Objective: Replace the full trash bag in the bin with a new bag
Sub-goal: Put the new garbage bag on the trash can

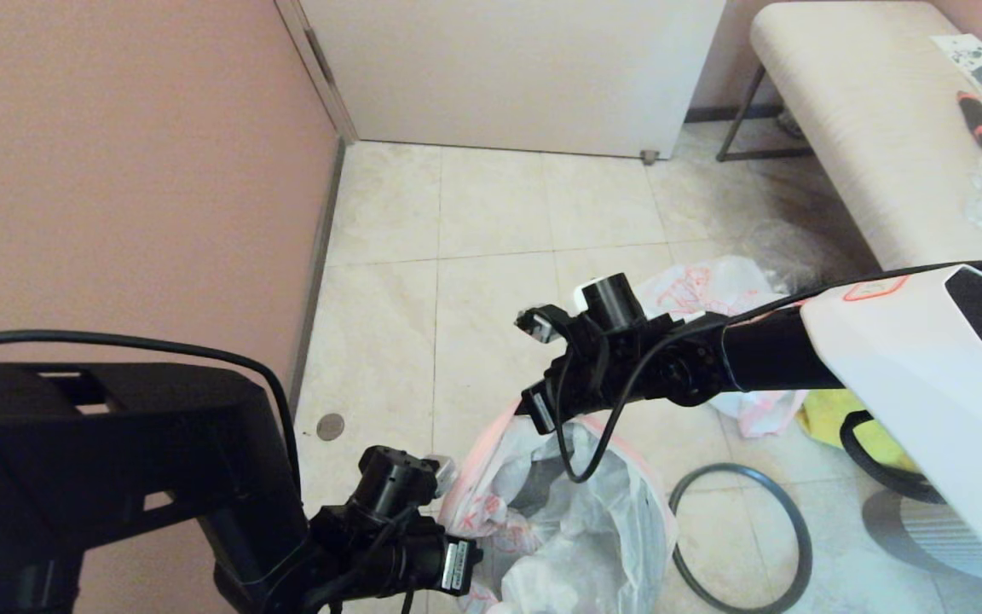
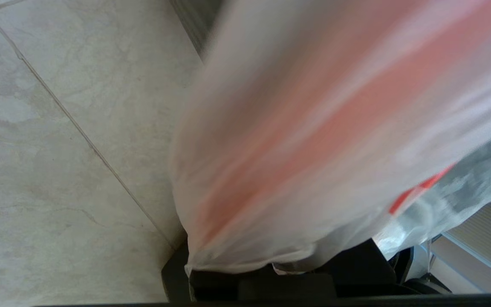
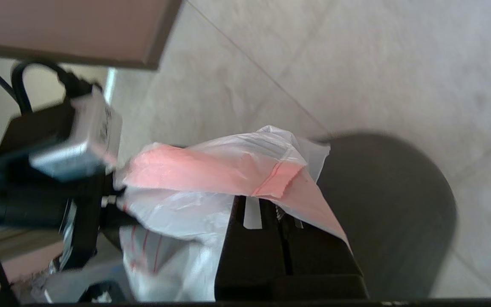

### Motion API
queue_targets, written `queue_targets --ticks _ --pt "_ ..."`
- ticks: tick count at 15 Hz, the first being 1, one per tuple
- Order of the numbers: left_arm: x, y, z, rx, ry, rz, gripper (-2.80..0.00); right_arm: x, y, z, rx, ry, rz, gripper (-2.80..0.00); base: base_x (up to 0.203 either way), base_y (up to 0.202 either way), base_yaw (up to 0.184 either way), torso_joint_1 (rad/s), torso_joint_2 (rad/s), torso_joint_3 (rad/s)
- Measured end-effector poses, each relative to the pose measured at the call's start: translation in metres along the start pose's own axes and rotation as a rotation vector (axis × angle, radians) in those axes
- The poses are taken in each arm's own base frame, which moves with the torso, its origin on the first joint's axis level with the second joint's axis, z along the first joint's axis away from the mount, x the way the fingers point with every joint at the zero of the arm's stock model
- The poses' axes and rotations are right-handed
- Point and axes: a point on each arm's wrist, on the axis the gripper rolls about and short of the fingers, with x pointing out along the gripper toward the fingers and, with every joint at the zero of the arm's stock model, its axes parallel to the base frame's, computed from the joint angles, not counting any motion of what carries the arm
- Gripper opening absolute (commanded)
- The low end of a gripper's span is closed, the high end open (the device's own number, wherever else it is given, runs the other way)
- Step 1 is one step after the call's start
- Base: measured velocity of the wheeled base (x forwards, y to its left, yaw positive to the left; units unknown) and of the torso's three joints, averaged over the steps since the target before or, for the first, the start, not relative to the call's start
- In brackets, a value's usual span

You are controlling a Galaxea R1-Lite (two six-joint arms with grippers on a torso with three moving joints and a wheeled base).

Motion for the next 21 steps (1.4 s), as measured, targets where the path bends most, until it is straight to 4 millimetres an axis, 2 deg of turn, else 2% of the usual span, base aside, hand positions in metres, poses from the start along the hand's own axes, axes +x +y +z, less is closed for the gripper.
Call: queue_targets --ticks 4,8,11,14,19,21 --pt "-0.004 -0.001 -0.003 0.031 -0.012 -0.023 -2.8 0.017 -0.015 -0.003 -0.011 -0.058 0.008 -2.8 0.0 0.0 0.0 0.0 0.0 0.0" --pt "-0.004 0.005 0.004 0.03 -0.143 -0.033 -2.8 0.013 -0.043 -0.003 0.116 -0.057 -0.027 -2.8 0.0 0.0 0.0 0.0 0.0 0.0" --pt "-0.002 0.013 0.012 -0.011 -0.242 0.003 -2.8 -0.011 -0.062 0.004 0.238 0.026 -0.001 -2.8 0.0 0.0 0.0 0.0 0.0 0.0" --pt "0.001 0.022 0.017 -0.058 -0.269 0.049 -2.8 -0.038 -0.076 0.007 0.301 0.064 -0.023 -2.8 0.0 0.0 0.0 0.0 0.0 0.0" --pt "-0.002 0.035 0.034 -0.155 -0.344 0.072 -2.8 -0.071 -0.091 0.006 0.372 0.103 -0.062 -2.8 0.0 0.0 0.0 0.0 0.0 0.0" --pt "-0.002 0.038 0.039 -0.181 -0.364 0.076 -2.8 -0.082 -0.089 0.008 0.373 0.095 -0.071 -2.8 0.0 0.0 0.0 0.0 0.0 0.0"
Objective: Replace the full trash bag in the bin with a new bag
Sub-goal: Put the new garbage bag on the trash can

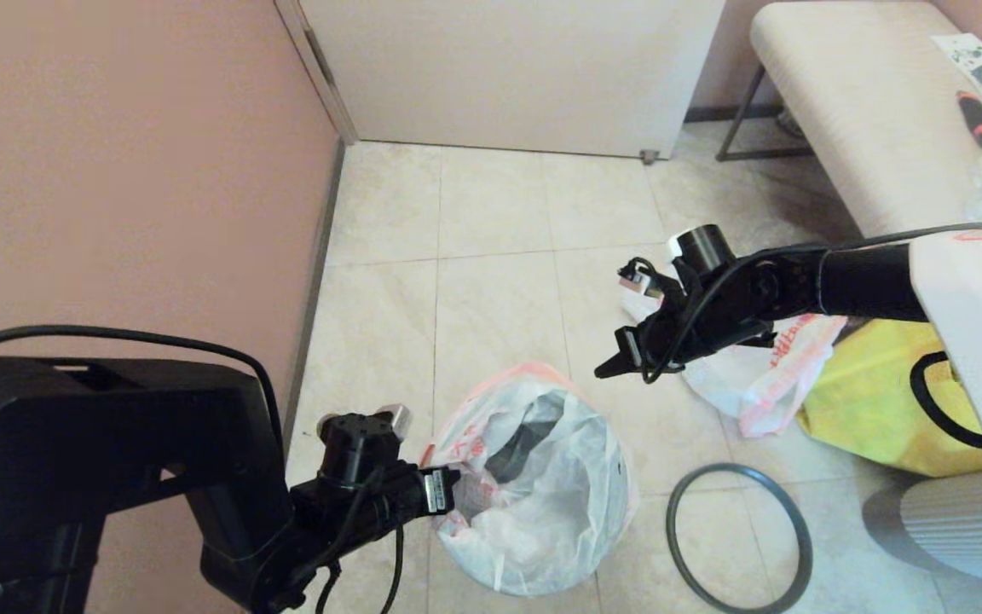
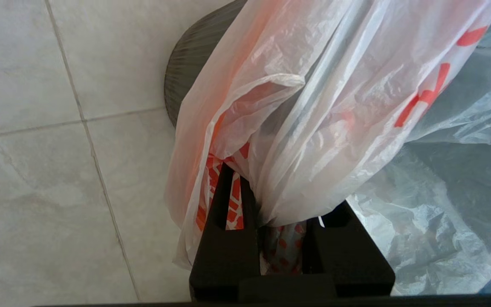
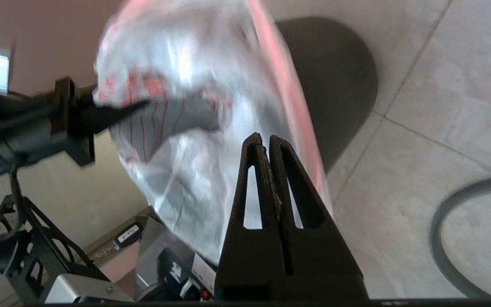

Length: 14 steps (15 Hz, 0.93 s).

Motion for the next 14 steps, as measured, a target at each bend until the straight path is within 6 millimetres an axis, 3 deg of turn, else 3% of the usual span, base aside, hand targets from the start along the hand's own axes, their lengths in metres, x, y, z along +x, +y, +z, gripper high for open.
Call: queue_targets --ticks 5,6,7,11,14 --pt "0.013 0.002 0.011 -0.04 -0.074 0.069 -2.8 -0.028 0.013 -0.006 0.045 -0.011 -0.079 -2.8 0.0 0.0 0.0 0.0 0.0 0.0" --pt "0.015 0.003 0.011 -0.041 -0.077 0.074 -2.37 -0.033 0.014 -0.007 0.056 -0.016 -0.09 -2.8 0.0 0.0 0.0 0.0 0.0 0.0" --pt "0.016 0.003 0.01 -0.042 -0.078 0.08 0.0 -0.036 0.014 -0.008 0.057 -0.028 -0.111 -2.8 0.0 0.0 0.0 0.0 0.0 0.0" --pt "0.02 0.003 0.007 -0.034 -0.072 0.083 0.0 -0.043 0.019 -0.006 0.044 -0.075 -0.188 -2.8 0.0 0.0 0.0 0.0 0.0 0.0" --pt "0.011 -0.002 0.008 -0.024 -0.07 0.081 0.0 -0.04 0.029 -0.012 0.086 -0.074 -0.26 -2.8 0.0 0.0 0.0 0.0 0.0 0.0"
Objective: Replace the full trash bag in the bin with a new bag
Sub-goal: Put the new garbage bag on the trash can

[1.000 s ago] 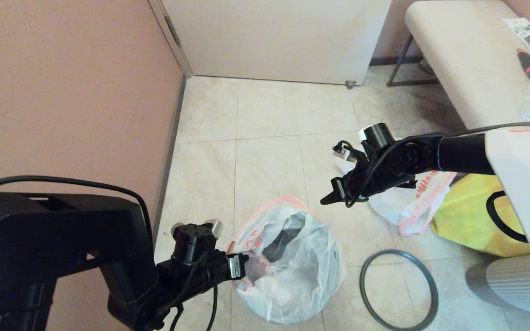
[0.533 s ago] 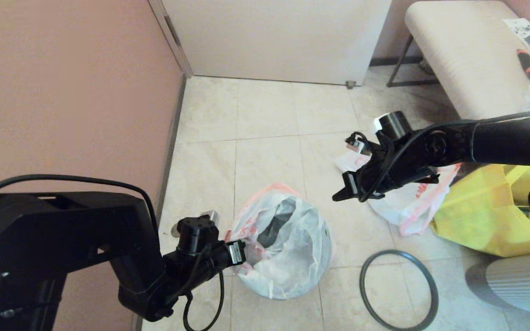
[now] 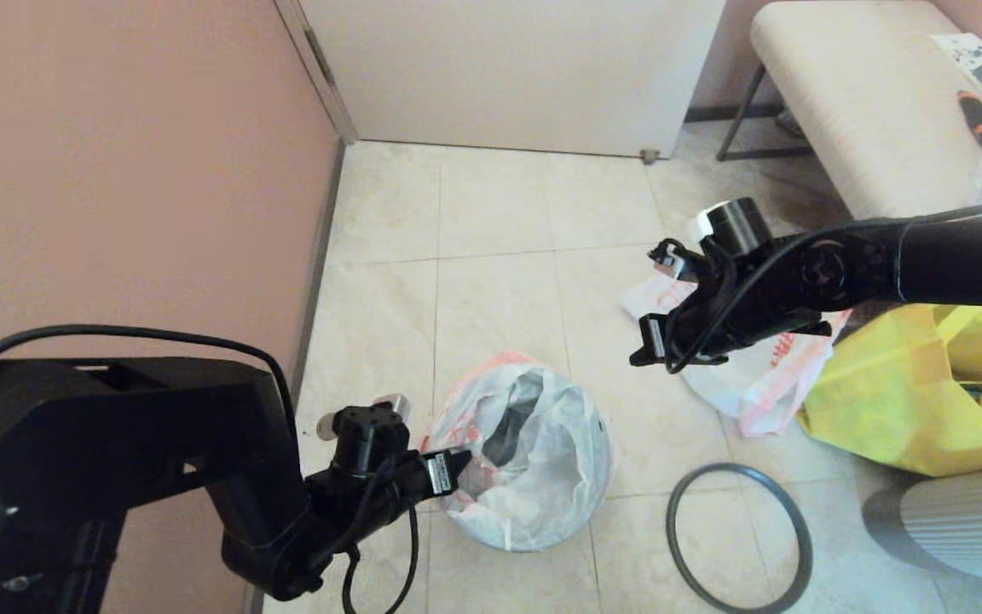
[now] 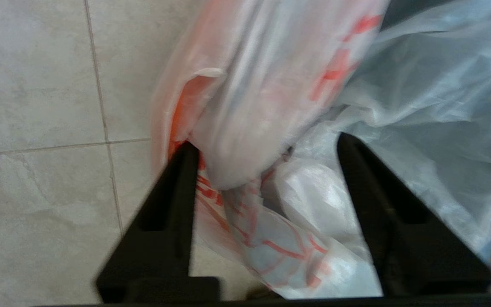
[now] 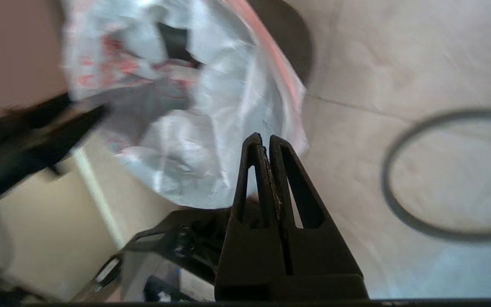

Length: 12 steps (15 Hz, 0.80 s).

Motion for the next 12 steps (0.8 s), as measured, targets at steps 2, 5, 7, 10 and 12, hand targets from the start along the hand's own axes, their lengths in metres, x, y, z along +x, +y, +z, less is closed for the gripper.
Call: queue_targets --ticks 2,5,7,10,12 --pt "-0.017 -0.007 0.007 0.019 -0.001 -0.005 0.0 0.002 0.009 -0.009 0.01 0.012 -0.068 -2.8 0.0 0.0 0.0 0.0 0.0 0.0" --pt "-0.042 -0.012 0.017 0.032 -0.014 0.0 0.0 0.001 0.021 -0.018 0.056 0.015 -0.096 -2.8 0.0 0.0 0.0 0.0 0.0 0.0" --pt "-0.05 -0.01 0.029 0.02 -0.058 0.004 -2.8 -0.001 0.023 -0.02 0.088 0.018 -0.097 -2.8 0.0 0.0 0.0 0.0 0.0 0.0" --pt "-0.037 0.004 0.044 -0.004 -0.101 0.037 -2.8 0.002 0.015 -0.025 0.107 0.022 -0.11 -2.8 0.0 0.0 0.0 0.0 0.0 0.0" --pt "-0.025 0.01 0.046 -0.011 -0.096 0.028 -2.8 0.007 0.01 -0.026 0.112 -0.001 -0.11 -2.8 0.0 0.0 0.0 0.0 0.0 0.0"
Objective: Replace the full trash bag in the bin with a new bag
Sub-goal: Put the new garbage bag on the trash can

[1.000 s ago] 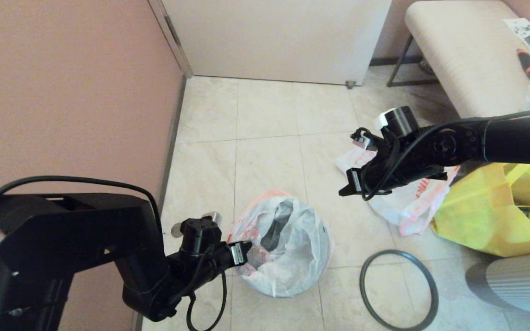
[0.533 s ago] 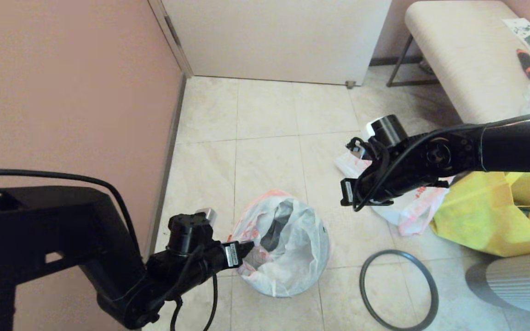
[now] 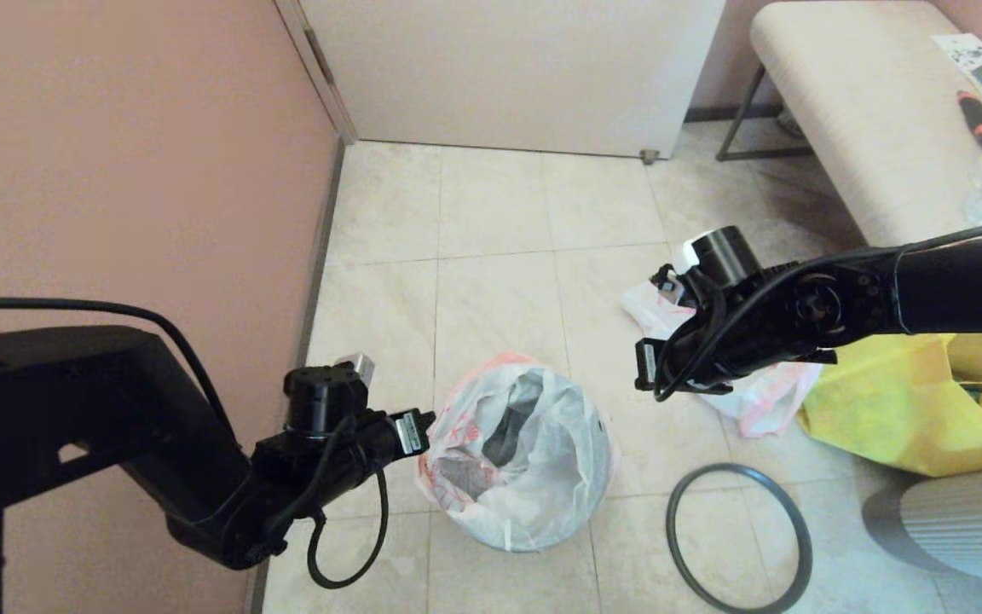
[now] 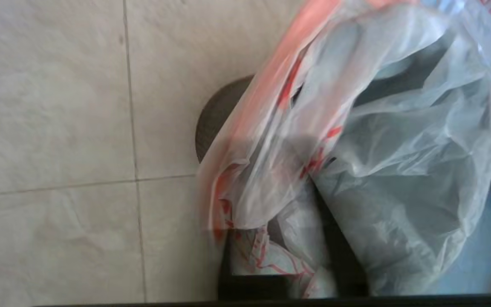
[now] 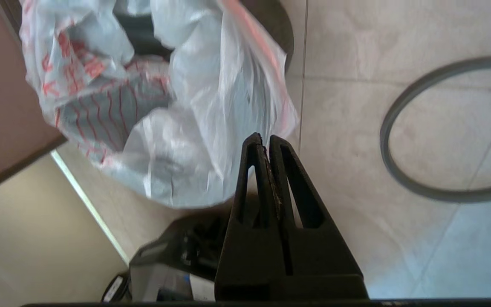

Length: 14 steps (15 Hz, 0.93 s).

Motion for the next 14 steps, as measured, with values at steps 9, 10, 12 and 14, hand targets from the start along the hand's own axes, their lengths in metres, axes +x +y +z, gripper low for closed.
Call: queue_targets --ticks 9,10,12,14 --pt "0.01 0.009 -0.007 -0.01 0.046 -0.018 -2.8 0.024 -0.005 -0.008 0.004 0.028 -0.012 -2.8 0.0 0.0 0.0 0.0 0.0 0.0" --pt "0.01 0.009 -0.008 -0.009 0.048 -0.018 -2.8 0.026 -0.005 -0.008 0.004 0.033 -0.014 -2.8 0.0 0.0 0.0 0.0 0.0 0.0" --pt "0.013 0.01 -0.01 -0.008 0.057 -0.016 -2.8 0.03 -0.007 -0.01 0.007 0.042 -0.018 -2.8 0.0 0.0 0.0 0.0 0.0 0.0" --pt "0.018 0.012 -0.014 0.001 0.066 -0.011 -2.8 0.034 -0.007 -0.011 0.017 0.048 -0.02 -2.8 0.0 0.0 0.0 0.0 0.0 0.0"
